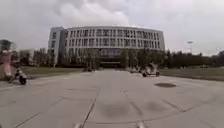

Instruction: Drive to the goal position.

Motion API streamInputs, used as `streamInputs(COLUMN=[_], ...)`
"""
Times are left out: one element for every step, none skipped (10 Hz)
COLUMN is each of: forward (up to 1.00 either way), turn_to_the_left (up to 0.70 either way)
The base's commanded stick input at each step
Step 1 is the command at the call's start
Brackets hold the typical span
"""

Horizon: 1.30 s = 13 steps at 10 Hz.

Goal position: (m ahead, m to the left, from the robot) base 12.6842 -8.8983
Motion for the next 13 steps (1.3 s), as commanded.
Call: streamInputs(forward=[0.5,0.5,0.5,0.5,0.5,0.5,0.5,0.5,0.5,0.5,0.5,0.5,0.5], turn_to_the_left=[0.0,0.0,0.0,0.0,0.0,0.0,0.0,0.0,0.0,0.0,0.0,0.0,0.0])
